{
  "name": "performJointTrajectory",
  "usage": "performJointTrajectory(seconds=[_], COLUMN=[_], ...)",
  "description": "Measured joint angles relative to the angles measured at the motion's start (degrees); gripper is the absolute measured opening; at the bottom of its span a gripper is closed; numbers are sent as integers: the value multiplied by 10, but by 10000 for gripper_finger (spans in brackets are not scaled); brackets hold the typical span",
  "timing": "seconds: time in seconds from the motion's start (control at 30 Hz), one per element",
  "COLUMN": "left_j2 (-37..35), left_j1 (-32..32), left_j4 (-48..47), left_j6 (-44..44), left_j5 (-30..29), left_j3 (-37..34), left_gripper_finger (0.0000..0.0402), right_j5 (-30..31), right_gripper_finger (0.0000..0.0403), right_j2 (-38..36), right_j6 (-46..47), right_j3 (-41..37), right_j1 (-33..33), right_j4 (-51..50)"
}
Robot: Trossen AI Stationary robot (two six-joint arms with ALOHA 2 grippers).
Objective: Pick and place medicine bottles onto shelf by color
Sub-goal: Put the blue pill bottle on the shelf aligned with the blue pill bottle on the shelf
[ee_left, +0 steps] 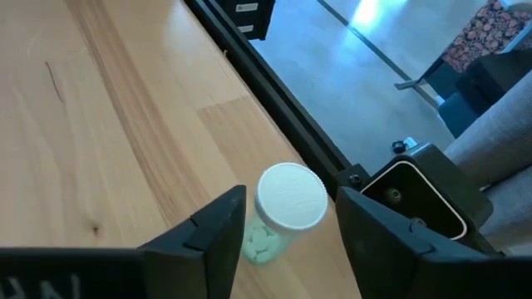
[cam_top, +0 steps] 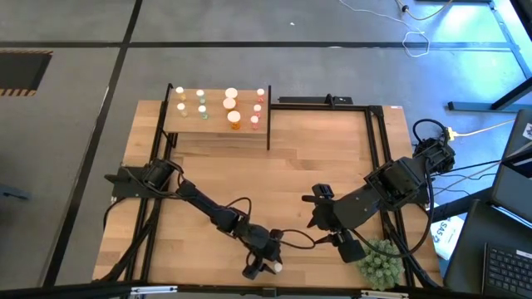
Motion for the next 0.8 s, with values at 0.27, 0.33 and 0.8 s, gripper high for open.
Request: performJointTrajectory(seconds=[0.27, 0.33, 0.8], left_j2=[0, 0, 0], left_j1=[2, 2, 5], left_j4=[0, 0, -5], left_j6=[0, 0, 1], left_j5=[-3, -5, -5], left_j3=[0, 0, 0], left_gripper_finger=[161, 159, 137], right_j5=[0, 0, 0], right_gripper_finger=[200, 200, 200], right_j2=[0, 0, 0], right_j6=[0, 0, 0], right_j3=[0, 0, 0], right_j1=[0, 0, 0], right_j4=[0, 0, 0])
